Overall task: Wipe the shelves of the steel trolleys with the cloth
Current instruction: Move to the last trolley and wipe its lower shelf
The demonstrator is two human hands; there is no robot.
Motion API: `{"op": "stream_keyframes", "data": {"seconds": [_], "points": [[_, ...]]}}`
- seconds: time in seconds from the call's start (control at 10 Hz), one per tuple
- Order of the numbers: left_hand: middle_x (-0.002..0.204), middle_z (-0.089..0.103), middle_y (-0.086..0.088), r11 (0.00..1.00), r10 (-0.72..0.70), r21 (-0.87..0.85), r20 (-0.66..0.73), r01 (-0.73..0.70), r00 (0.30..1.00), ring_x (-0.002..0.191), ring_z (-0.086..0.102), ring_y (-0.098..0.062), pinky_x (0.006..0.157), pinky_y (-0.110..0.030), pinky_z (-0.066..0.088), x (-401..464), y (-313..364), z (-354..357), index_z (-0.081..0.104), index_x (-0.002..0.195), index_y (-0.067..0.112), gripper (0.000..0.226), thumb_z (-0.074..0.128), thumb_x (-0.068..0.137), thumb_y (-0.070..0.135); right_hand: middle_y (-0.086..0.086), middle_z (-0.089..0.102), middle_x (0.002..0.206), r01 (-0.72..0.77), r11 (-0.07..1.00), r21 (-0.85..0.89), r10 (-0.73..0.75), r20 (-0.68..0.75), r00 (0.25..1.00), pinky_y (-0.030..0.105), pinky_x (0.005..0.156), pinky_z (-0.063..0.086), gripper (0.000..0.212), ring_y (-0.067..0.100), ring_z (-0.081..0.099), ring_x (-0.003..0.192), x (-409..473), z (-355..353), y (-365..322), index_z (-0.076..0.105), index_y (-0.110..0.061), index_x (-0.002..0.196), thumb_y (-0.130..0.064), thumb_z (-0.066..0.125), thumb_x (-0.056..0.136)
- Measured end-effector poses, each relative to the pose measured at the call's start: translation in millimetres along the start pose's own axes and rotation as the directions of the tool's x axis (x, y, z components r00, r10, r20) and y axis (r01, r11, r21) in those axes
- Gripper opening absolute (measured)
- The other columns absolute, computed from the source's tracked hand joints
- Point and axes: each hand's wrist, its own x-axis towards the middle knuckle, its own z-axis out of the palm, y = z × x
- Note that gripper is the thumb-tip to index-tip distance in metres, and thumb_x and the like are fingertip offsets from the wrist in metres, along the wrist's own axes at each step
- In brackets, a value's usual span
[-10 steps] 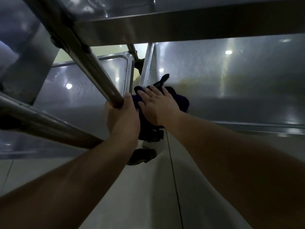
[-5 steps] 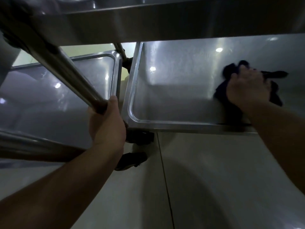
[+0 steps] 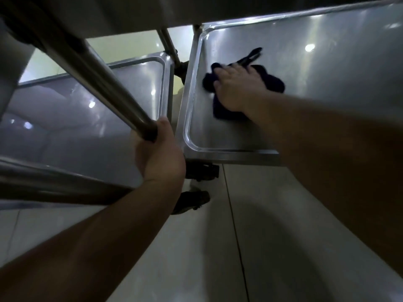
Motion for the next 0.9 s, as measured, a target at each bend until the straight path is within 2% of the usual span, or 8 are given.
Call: {"op": "stream_keyframes", "data": {"seconds": [0.1, 0.2, 0.3, 0.4, 0.5, 0.7, 0.8, 0.9], "points": [[0.095, 0.073, 0.009, 1.000, 0.007, -0.002, -0.015, -0.007, 1.000, 0.082, 0.069, -0.003, 0.073, -0.030, 0.052, -2, 3, 1, 0.063, 0.121, 0.030, 0.035, 0.061, 0.096, 0.055, -0.006, 0.015, 0.173, 0.180, 0.984, -0.009, -0.180, 0.010, 0.984, 0.049, 0.127, 0.005, 0.060, 0.018, 0.009, 0.159, -22, 20, -44, 0.018, -0.028, 0.165, -0.046, 0.018, 0.108], [0.099, 0.073, 0.007, 0.999, 0.043, 0.011, -0.012, -0.043, 0.999, 0.088, 0.071, -0.007, 0.080, -0.033, 0.056, -5, 4, 2, 0.060, 0.123, 0.030, 0.034, 0.060, 0.098, 0.053, -0.008, 0.014, 0.173, 0.293, 0.956, -0.006, -0.292, 0.040, 0.955, 0.049, 0.128, 0.004, 0.060, 0.016, 0.007, 0.159, -52, 34, -61, 0.016, -0.032, 0.165, -0.049, 0.018, 0.107], [0.108, 0.073, 0.006, 0.997, 0.058, 0.051, 0.004, -0.058, 0.998, 0.097, 0.072, -0.013, 0.090, -0.041, 0.058, -7, 5, 1, 0.057, 0.131, 0.030, 0.043, 0.058, 0.098, 0.057, -0.007, 0.021, 0.171, 0.410, 0.911, -0.043, -0.409, 0.037, 0.912, 0.049, 0.127, 0.009, 0.060, 0.018, 0.013, 0.158, -94, 45, -56, 0.018, -0.032, 0.164, -0.051, 0.018, 0.107], [0.107, 0.072, 0.008, 0.995, 0.066, 0.075, 0.021, -0.067, 0.998, 0.098, 0.071, -0.014, 0.090, -0.044, 0.058, -7, 7, -2, 0.057, 0.130, 0.032, 0.045, 0.056, 0.097, 0.062, -0.008, 0.025, 0.170, 0.368, 0.929, -0.034, -0.368, 0.005, 0.930, 0.047, 0.127, 0.011, 0.060, 0.016, 0.015, 0.158, -130, 48, -30, 0.020, -0.034, 0.163, -0.053, 0.015, 0.107], [0.106, 0.072, 0.010, 0.995, 0.076, 0.064, 0.042, -0.078, 0.996, 0.096, 0.069, -0.009, 0.085, -0.038, 0.055, -9, 9, -5, 0.057, 0.130, 0.033, 0.045, 0.057, 0.097, 0.063, -0.009, 0.024, 0.170, 0.253, 0.967, -0.039, -0.254, -0.025, 0.967, 0.045, 0.126, 0.011, 0.059, 0.015, 0.015, 0.158, -150, 37, 13, 0.021, -0.034, 0.163, -0.052, 0.015, 0.108], [0.105, 0.068, 0.011, 0.996, 0.072, 0.057, 0.040, -0.074, 0.997, 0.096, 0.065, -0.011, 0.080, -0.033, 0.046, -13, 11, -6, 0.055, 0.128, 0.031, 0.043, 0.058, 0.097, 0.060, -0.006, 0.021, 0.171, -0.051, 0.997, -0.052, 0.046, -0.095, 0.994, 0.045, 0.126, 0.012, 0.065, 0.017, 0.014, 0.158, -199, 12, 120, 0.017, -0.032, 0.164, -0.055, 0.009, 0.103], [0.117, 0.069, -0.015, 0.992, 0.080, 0.092, 0.101, -0.089, 0.992, 0.106, 0.066, -0.036, 0.084, -0.046, 0.054, -21, 11, -7, 0.059, 0.127, 0.010, 0.041, 0.053, 0.103, 0.043, -0.006, 0.016, 0.172, -0.147, 0.988, -0.041, 0.143, -0.080, 0.986, 0.046, 0.127, 0.010, 0.061, 0.017, 0.010, 0.159, -209, 5, 140, 0.014, -0.032, 0.165, -0.052, 0.015, 0.107], [0.129, 0.062, -0.028, 0.990, 0.000, 0.137, 0.122, -0.017, 0.993, 0.118, 0.060, -0.049, 0.095, -0.051, 0.051, -37, 1, -6, 0.054, 0.134, -0.001, 0.041, 0.051, 0.104, 0.027, -0.006, 0.012, 0.173, -0.130, 0.991, -0.043, 0.128, -0.049, 0.991, 0.045, 0.127, 0.007, 0.061, 0.016, 0.006, 0.159, -209, 3, 140, 0.010, -0.030, 0.165, -0.051, 0.015, 0.108]]}}
